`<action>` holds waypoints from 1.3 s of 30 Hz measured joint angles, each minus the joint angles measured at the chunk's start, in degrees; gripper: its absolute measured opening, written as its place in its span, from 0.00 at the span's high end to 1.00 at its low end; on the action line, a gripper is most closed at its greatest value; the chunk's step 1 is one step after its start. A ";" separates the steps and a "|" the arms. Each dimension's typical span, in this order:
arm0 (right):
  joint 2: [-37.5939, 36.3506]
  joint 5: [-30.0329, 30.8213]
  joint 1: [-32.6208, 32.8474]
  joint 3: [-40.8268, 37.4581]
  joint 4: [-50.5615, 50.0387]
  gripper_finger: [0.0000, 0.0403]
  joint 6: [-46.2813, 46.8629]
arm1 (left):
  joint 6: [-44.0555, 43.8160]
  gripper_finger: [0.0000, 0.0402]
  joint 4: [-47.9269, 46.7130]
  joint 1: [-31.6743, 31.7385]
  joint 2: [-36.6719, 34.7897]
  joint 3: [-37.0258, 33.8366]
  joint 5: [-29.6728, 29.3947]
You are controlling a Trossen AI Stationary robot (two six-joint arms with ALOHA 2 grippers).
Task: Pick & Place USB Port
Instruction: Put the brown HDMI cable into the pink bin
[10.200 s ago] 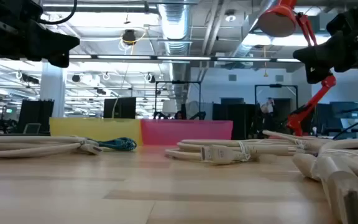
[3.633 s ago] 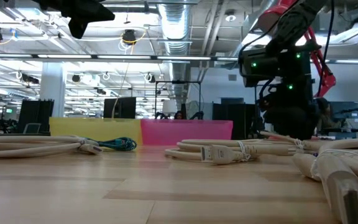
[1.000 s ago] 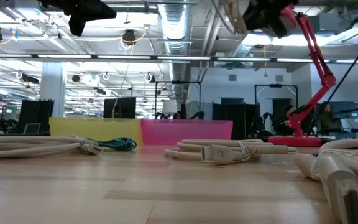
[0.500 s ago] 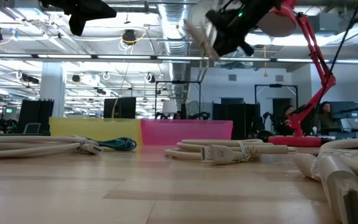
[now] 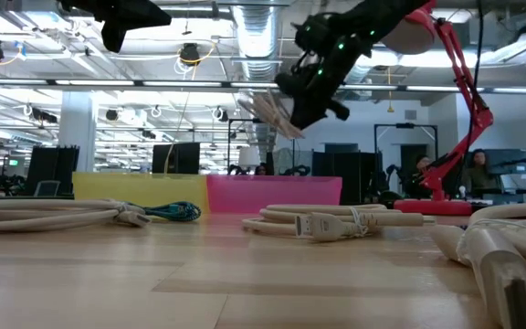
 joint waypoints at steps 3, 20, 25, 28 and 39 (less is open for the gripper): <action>2.54 0.03 -0.57 0.55 0.59 0.94 0.00 | 0.00 0.99 0.02 0.00 0.00 0.00 0.00; 13.12 7.46 -1.47 0.88 2.71 0.94 0.66 | 0.00 0.99 0.26 0.00 0.00 0.00 0.00; 14.06 9.01 -1.86 0.87 2.48 0.94 0.81 | 0.00 0.99 0.26 0.00 0.00 0.00 0.00; 14.06 9.18 -1.85 0.86 3.11 0.94 0.63 | 0.00 0.99 0.26 0.00 0.00 0.00 0.01; 13.91 8.60 -1.80 0.86 3.79 0.70 -0.02 | 0.00 0.99 0.26 0.00 0.00 0.00 0.00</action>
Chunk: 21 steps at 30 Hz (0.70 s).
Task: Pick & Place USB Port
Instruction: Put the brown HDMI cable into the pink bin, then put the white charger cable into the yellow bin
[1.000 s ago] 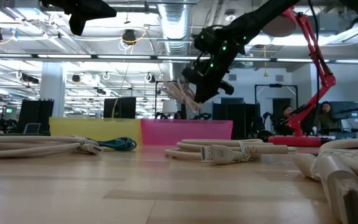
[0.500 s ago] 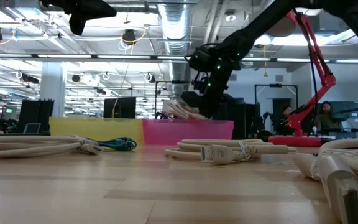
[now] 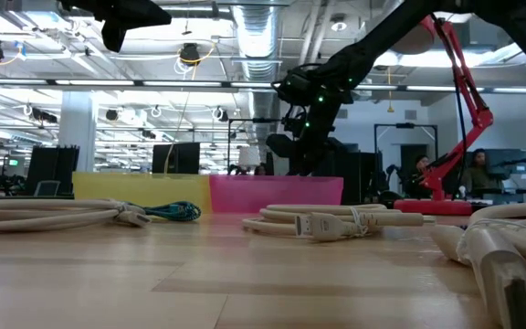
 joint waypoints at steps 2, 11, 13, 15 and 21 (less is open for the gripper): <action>0.00 -0.75 0.00 0.02 0.02 0.64 0.00 | 0.00 0.99 0.02 0.00 0.00 0.00 0.00; 0.00 -6.31 1.96 11.03 -8.17 0.55 -5.92 | 0.00 0.99 0.09 0.00 0.00 0.00 0.00; -0.02 -7.58 2.91 14.69 -9.30 0.57 -7.89 | 0.00 0.99 0.09 0.00 0.01 0.00 0.00; -0.07 -8.53 4.11 17.89 -10.56 0.60 -9.81 | 0.00 0.99 0.09 0.00 0.01 0.00 0.00; -2.57 -8.63 7.32 21.62 -10.75 0.72 -14.59 | 0.00 0.99 0.09 0.00 0.02 0.00 0.00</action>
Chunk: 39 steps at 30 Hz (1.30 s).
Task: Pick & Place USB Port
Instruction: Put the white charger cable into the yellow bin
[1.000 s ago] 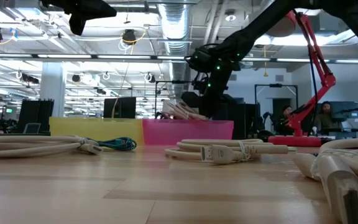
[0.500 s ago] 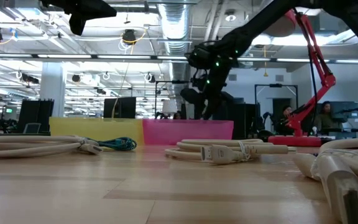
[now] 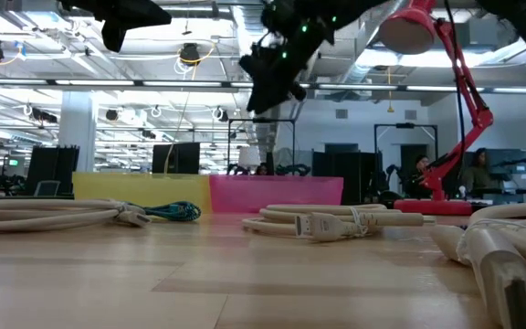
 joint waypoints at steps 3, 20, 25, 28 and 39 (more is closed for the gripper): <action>-2.61 0.01 0.76 -0.02 -2.57 0.78 -1.50 | 0.00 0.99 0.02 0.00 -0.01 0.00 0.00; -17.51 -4.39 2.17 -4.56 -12.89 0.98 -3.42 | 0.00 0.99 0.02 0.00 -0.01 0.00 0.00; -24.51 -5.68 3.28 -14.91 -7.09 0.99 -2.34 | 0.00 0.99 0.02 0.00 -0.01 0.00 0.00; -29.25 -7.04 4.20 -20.99 -3.35 0.98 -1.41 | 0.00 0.99 0.02 0.00 -0.01 0.00 0.00; -45.37 -7.80 11.05 -34.35 -1.09 0.98 2.52 | 0.01 0.99 0.02 0.00 0.00 0.00 0.01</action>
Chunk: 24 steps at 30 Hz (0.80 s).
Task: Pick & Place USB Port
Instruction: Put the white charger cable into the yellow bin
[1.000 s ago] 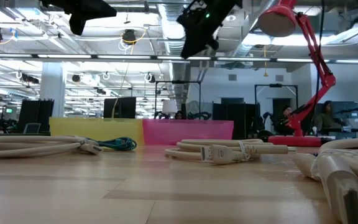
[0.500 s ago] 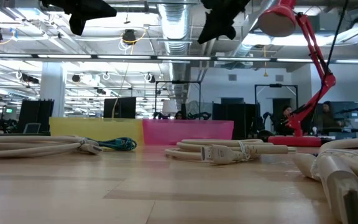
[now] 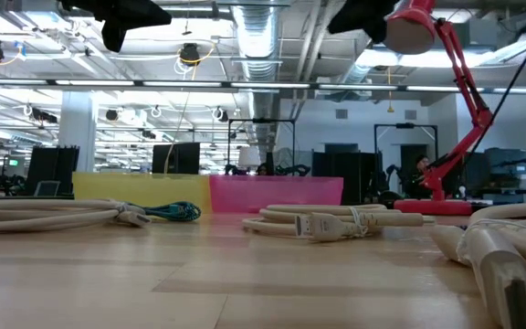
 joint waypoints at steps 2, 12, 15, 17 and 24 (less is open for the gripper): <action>-2.74 -0.01 1.32 -2.01 -0.13 0.98 1.36 | 0.00 0.99 0.00 0.00 0.00 0.00 0.01; -15.23 0.23 6.63 -8.40 -0.51 0.98 6.25 | -0.01 0.99 0.02 0.00 -0.01 0.00 0.01; -17.39 0.26 6.68 -8.78 -1.03 0.98 6.29 | -0.01 0.99 0.09 0.00 0.00 0.00 0.01; -18.27 0.39 6.66 -8.78 -1.61 0.98 6.29 | -0.01 0.99 0.34 0.00 -0.01 0.00 0.01; -19.24 0.41 6.66 -8.79 -5.67 0.98 6.27 | -0.01 0.99 0.50 0.00 -0.02 0.00 0.01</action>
